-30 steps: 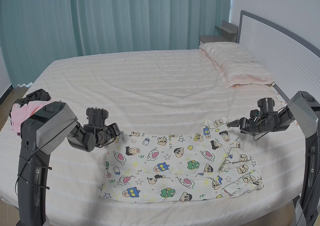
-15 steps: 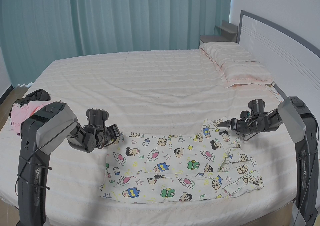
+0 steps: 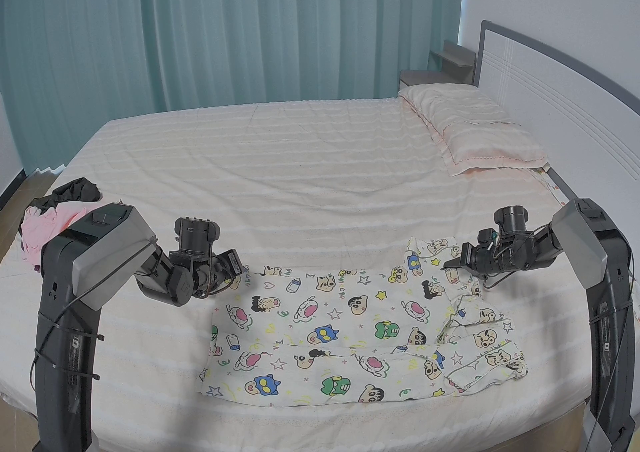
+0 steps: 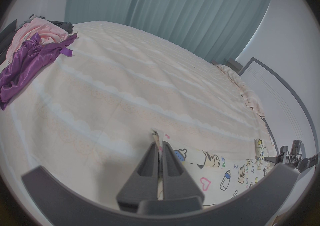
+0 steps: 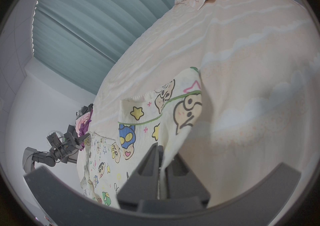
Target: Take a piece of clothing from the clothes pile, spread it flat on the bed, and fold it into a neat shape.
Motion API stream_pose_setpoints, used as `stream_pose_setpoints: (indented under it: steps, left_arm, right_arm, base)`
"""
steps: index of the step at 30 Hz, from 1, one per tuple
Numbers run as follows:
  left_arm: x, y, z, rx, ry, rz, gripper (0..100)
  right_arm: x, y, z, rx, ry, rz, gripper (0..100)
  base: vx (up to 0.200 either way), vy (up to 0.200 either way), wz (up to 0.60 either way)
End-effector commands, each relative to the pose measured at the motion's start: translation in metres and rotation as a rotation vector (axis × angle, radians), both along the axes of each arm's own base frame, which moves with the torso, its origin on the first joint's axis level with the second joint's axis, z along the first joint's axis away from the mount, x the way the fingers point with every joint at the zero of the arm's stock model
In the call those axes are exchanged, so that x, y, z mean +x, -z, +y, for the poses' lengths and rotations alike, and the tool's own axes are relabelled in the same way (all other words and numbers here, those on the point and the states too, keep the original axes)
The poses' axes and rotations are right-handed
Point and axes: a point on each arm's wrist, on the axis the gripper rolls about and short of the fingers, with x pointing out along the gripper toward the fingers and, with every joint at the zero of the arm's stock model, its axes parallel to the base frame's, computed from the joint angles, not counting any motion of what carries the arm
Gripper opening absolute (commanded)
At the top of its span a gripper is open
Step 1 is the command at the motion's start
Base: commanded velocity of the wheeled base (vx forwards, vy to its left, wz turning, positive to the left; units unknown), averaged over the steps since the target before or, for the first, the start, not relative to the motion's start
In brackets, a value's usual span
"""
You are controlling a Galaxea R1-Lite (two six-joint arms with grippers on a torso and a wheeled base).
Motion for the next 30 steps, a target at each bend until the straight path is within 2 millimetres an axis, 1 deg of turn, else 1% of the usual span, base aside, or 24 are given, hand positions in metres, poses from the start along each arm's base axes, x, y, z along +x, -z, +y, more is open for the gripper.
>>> stream_pose_setpoints:
  steps: [1,4,8,14,18,22,26,27,30]
  left_arm:
    - [-0.005,-0.018,0.0,-0.004,0.003,-0.023,0]
    - [-0.008,-0.026,0.001,-0.005,0.002,-0.032,0]
    - [-0.008,-0.03,0.004,-0.005,-0.004,-0.037,0]
    - [-0.008,-0.041,0.006,-0.009,-0.007,-0.056,0]
    - [-0.009,-0.043,0.004,-0.008,-0.003,-0.059,0]
    - [-0.01,-0.044,0.004,-0.007,-0.001,-0.061,0]
    - [-0.011,-0.053,0.003,-0.011,0.001,-0.081,0]
    - [-0.012,-0.058,0.004,-0.012,0.001,-0.087,0]
    - [-0.013,-0.06,0.004,-0.012,0.001,-0.085,0]
  right_arm:
    - [-0.008,-0.01,-0.013,0.036,-0.01,-0.032,0]
    - [-0.017,-0.015,-0.017,0.059,-0.028,-0.075,0]
    - [-0.021,-0.019,-0.018,0.067,-0.036,-0.1,0]
    - [-0.032,-0.039,-0.021,0.068,-0.04,-0.142,0]
    - [-0.039,-0.05,-0.021,0.083,-0.058,-0.15,0]
    - [-0.043,-0.049,-0.021,0.089,-0.069,-0.144,0]
    - [-0.043,-0.052,-0.023,0.089,-0.068,-0.15,0]
    - [-0.045,-0.056,-0.024,0.089,-0.066,-0.156,0]
    - [-0.048,-0.057,-0.025,0.095,-0.066,-0.15,0]
  base:
    - [0.0,0.0,0.0]
    - [0.0,0.0,0.0]
    - [0.0,0.0,0.0]
    - [0.0,0.0,0.0]
    - [0.0,0.0,0.0]
    - [0.0,0.0,0.0]
    - [0.0,0.0,0.0]
    - [0.0,0.0,0.0]
    - [0.0,0.0,0.0]
